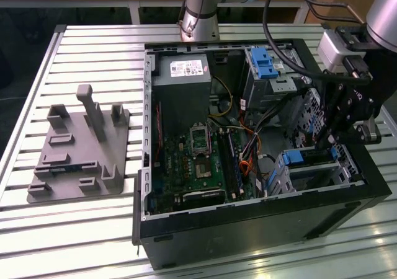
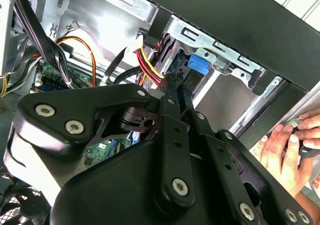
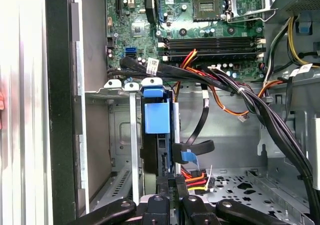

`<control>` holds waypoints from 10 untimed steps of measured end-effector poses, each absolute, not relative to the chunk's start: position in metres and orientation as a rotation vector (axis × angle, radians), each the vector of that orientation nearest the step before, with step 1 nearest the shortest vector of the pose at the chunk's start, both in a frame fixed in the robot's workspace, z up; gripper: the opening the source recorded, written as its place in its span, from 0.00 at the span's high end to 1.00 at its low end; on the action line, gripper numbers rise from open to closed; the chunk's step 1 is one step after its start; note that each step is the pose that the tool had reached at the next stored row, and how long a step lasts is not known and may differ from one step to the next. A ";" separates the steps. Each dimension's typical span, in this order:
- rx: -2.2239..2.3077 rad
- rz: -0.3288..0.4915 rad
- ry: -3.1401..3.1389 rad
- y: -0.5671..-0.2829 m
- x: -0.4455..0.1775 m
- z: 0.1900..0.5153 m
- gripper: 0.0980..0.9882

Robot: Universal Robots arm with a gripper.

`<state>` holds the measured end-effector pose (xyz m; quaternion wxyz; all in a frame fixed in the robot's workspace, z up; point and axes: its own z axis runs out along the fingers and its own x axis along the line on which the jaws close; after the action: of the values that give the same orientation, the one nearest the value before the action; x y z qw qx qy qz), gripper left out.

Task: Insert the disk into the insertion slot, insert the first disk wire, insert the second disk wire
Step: 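Insert the first disk wire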

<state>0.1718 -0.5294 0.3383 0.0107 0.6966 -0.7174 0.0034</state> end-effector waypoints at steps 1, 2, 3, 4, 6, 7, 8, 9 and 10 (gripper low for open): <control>2.174 0.011 -2.238 -0.529 0.172 0.338 0.92; 2.174 0.011 -2.238 -0.529 0.172 0.338 0.92; 2.174 0.011 -2.238 -0.530 0.172 0.338 0.92; 2.174 0.011 -2.238 -0.530 0.172 0.337 0.92; 2.174 0.011 -2.238 -0.531 0.172 0.336 0.92; 2.174 0.011 -2.238 -0.531 0.172 0.336 0.92; 2.174 0.011 -2.238 -0.531 0.172 0.336 0.92; 2.174 0.011 -2.238 -0.531 0.172 0.336 0.92; 2.174 0.011 -2.238 -0.531 0.172 0.335 0.92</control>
<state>0.1718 -0.5312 0.3353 0.0107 0.6966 -0.7174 0.0034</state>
